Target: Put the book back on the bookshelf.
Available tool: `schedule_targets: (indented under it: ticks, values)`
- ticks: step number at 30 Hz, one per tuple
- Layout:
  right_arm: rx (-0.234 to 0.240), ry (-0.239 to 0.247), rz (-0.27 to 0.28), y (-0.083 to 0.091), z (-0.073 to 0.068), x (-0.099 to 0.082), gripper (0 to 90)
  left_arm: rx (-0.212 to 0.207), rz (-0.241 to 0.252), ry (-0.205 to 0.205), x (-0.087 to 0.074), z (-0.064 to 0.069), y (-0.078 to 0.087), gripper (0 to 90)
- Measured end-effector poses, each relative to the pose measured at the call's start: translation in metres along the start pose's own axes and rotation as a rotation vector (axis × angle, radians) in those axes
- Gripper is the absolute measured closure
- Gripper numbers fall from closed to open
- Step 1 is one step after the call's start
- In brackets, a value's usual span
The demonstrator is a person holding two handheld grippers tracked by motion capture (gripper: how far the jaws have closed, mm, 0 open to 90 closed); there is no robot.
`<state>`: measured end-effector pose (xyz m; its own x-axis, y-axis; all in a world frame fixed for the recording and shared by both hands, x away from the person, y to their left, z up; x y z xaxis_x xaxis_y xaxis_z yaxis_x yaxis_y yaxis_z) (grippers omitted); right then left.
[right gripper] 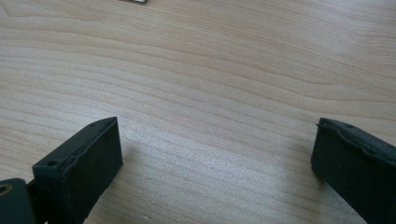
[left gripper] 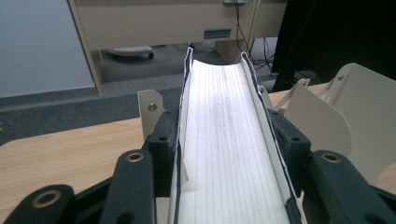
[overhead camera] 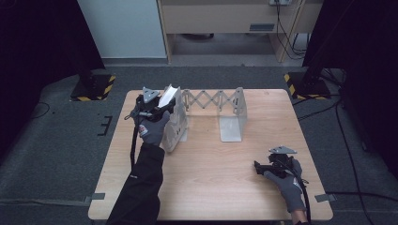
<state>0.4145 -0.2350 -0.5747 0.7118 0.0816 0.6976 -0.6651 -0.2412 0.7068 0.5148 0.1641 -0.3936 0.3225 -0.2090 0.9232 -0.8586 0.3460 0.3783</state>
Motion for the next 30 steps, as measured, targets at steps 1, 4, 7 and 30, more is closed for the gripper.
schedule_targets:
  ticks: [1,4,7,30]
  values:
    - [0.000,0.000,0.000,0.000,0.000,0.000,2.3,0.004,0.001,0.005,0.000,-0.001,-0.004,52.0]
    - [0.001,0.000,0.000,0.000,0.000,0.000,2.3,0.028,-0.002,-0.018,0.001,0.002,-0.012,52.0]
    - [0.001,0.004,0.001,0.000,0.000,0.000,2.2,0.037,0.005,-0.020,0.002,0.003,-0.019,52.0]
    - [0.000,0.002,0.001,-0.001,0.000,0.000,2.2,-0.033,0.043,-0.029,-0.023,0.016,-0.006,37.8]
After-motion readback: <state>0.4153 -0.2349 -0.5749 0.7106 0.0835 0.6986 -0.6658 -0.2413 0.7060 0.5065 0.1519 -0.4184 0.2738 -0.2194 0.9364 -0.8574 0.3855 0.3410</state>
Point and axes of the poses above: each handheld gripper's, and its own axes: y roughly backward along the jaws, x roughly out of its top, z roughly to its right, the point moved 5 cm from there along -y, roughly forward along the jaws, and after that the axes turned 9 degrees about -y, right-handed, at the moved point
